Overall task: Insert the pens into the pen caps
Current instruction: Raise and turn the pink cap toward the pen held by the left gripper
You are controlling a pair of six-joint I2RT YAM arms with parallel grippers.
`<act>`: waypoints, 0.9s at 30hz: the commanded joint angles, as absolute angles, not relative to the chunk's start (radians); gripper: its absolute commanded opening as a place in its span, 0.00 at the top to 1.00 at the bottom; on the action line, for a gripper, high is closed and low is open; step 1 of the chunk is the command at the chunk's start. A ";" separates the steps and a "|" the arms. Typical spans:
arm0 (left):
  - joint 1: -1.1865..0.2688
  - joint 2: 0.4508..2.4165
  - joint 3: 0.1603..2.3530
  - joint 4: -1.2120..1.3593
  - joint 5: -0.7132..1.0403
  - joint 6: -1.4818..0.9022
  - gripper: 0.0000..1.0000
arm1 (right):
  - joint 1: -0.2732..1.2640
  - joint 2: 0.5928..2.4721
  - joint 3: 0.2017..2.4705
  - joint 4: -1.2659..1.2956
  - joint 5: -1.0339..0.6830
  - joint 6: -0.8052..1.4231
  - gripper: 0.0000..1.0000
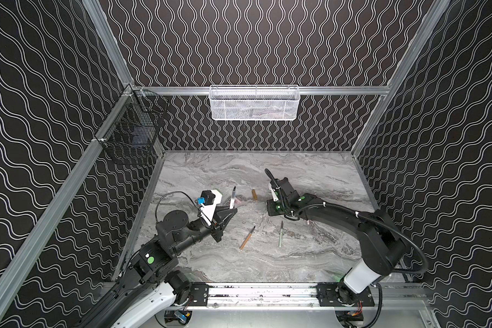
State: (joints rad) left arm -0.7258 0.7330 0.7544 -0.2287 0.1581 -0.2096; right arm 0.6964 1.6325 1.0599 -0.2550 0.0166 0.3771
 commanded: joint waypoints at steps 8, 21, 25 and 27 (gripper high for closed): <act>-0.723 0.757 0.753 -0.203 0.120 -0.199 1.00 | 0.697 1.460 1.012 -0.194 -0.007 0.358 0.87; -0.725 0.856 0.739 -0.036 0.213 -0.239 1.00 | 0.704 1.084 0.854 0.182 -0.111 0.312 0.90; -0.732 0.950 0.849 -0.019 0.233 -0.193 1.00 | 0.705 1.015 0.842 0.273 -0.117 0.292 0.90; -0.733 1.012 0.909 -0.011 0.237 -0.166 1.00 | 0.705 0.979 0.824 0.336 -0.111 0.289 0.90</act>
